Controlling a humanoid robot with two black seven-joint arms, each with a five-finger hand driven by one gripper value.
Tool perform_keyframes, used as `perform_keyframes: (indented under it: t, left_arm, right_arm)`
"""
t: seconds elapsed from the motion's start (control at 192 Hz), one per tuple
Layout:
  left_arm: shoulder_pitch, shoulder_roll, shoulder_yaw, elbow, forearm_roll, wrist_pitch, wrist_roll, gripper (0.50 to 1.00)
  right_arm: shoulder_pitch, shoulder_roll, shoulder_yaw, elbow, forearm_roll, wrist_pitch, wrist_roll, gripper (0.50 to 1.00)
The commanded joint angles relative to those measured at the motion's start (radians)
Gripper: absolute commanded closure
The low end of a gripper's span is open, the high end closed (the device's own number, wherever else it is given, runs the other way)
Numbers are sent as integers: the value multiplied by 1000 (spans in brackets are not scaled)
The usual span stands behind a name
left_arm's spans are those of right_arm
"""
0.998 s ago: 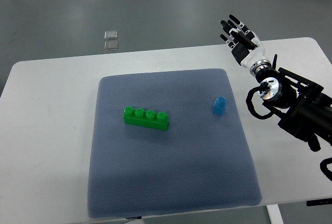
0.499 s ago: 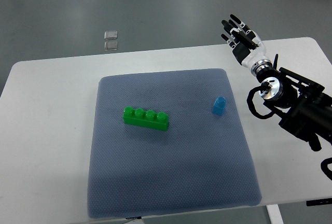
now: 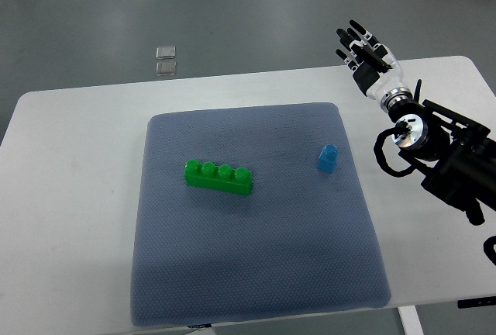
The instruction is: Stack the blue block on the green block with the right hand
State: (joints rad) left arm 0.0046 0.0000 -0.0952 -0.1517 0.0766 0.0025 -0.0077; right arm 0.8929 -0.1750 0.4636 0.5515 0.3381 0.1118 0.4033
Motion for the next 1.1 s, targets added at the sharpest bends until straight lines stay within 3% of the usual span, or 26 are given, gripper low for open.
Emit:
perform_keyframes:
  t: [0.0, 0.171, 0.364, 0.701, 0.94, 1.096]
  left_arm:
    - [0, 0, 0, 1, 0, 1, 0, 500]
    - [0, 0, 0, 0, 0, 1, 0, 500]
    - [0, 0, 0, 0, 0, -1, 0, 500]
    - [0, 0, 0, 0, 0, 1, 0, 500]
    - [0, 0, 0, 0, 0, -1, 0, 500]
    - [0, 0, 0, 0, 0, -1, 0, 500]
  right_arm:
    - [3, -3, -2, 4, -1, 3, -1, 587]
    - [9, -34, -5, 11, -39, 11, -1, 587]
    - [15, -100, -5, 33, -203, 80, -1, 587]
    - [69, -281, -22, 151, -768, 105, 6, 587]
    - [133, -343, -25, 183, -1016, 215, 6, 587]
    - [162, -374, -29, 260, -1251, 258, 20, 587]
